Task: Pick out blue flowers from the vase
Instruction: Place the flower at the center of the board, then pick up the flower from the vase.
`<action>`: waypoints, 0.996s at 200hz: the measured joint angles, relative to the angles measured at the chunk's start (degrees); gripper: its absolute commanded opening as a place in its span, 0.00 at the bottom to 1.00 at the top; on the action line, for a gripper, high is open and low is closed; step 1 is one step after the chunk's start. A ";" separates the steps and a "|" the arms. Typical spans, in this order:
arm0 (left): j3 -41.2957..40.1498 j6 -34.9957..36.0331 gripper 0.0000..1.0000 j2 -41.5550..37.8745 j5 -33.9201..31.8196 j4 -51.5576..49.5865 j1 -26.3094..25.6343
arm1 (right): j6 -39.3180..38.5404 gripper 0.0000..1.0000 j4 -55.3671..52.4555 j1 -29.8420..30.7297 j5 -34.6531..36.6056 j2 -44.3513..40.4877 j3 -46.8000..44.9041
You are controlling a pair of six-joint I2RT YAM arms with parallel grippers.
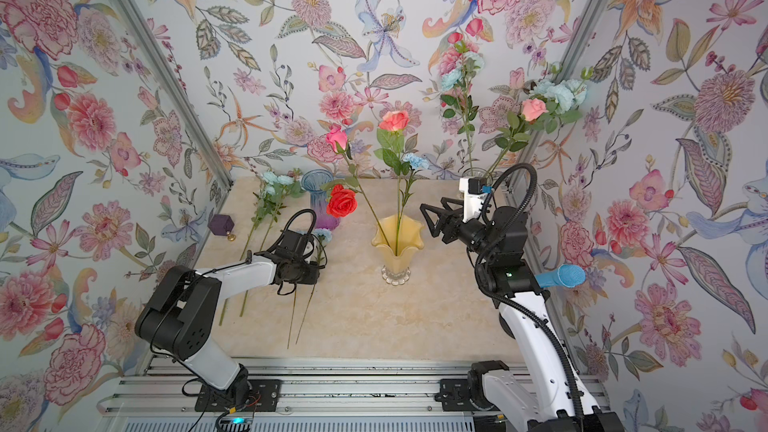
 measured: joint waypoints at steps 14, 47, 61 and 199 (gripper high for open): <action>0.17 -0.09 0.14 0.44 -0.76 0.26 -0.37 | 0.15 0.77 0.00 -0.35 -0.07 0.00 -0.28; 0.17 -0.44 0.04 0.57 -2.19 0.44 -0.68 | 0.63 0.77 0.37 -1.09 -0.70 -0.02 -0.79; 0.17 -0.59 0.02 0.57 -2.38 0.42 -0.68 | 0.83 0.77 0.39 -1.44 -1.09 -0.04 -0.79; -5.70 -6.93 0.01 -4.90 -5.51 3.93 0.72 | 2.80 0.77 2.80 -3.48 -3.54 -0.42 -1.62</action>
